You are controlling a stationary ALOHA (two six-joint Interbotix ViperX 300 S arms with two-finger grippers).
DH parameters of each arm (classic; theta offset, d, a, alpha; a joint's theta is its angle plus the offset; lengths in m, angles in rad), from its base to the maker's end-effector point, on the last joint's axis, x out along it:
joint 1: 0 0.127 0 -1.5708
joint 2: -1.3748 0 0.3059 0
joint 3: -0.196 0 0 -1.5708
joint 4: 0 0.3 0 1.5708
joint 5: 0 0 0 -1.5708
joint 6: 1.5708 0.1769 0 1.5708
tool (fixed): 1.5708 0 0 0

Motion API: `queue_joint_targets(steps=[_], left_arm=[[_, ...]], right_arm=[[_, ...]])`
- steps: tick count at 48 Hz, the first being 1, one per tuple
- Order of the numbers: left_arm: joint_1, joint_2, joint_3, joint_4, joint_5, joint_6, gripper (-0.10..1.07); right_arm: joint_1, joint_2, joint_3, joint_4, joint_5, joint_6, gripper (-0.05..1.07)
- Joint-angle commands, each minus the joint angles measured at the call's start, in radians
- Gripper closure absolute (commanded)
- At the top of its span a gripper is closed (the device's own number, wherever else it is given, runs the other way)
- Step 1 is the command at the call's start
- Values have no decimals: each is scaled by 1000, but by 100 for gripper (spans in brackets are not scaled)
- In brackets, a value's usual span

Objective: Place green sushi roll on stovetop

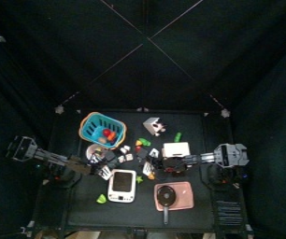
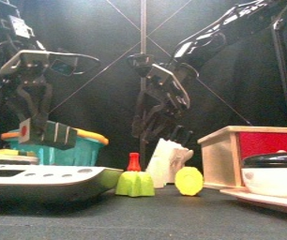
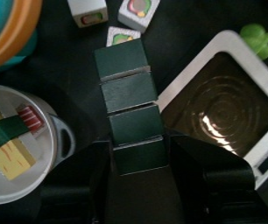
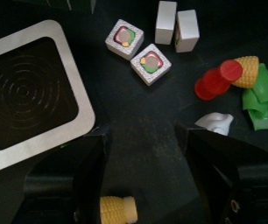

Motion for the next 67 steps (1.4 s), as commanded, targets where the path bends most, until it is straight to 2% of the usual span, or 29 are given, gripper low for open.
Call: queue_joint_targets(steps=[1, 16, 28, 41, 50, 60, 67], left_arm=[[-32, 17, -44, 17, 25, -97, 40], [-144, 135, -130, 144, 69, -365, 41], [-250, 290, -230, 161, 130, -528, 40], [-268, 399, -322, 146, 161, -586, 40], [-262, 410, -353, 137, 202, -601, 39], [-262, 440, -377, 132, 219, -687, 39], [-267, 453, -382, 107, 221, -712, 39]], right_arm=[[-2, -63, 11, 12, -6, 2, 12], [-2, -126, 81, 40, -32, 3, 12], [0, -155, 100, 74, -40, 2, 12], [0, -158, 101, 69, -40, 0, 12], [-2, -158, 112, 57, -40, 0, 12], [0, -158, 118, 55, -40, 0, 12], [0, -158, 120, 52, -40, 0, 12]])
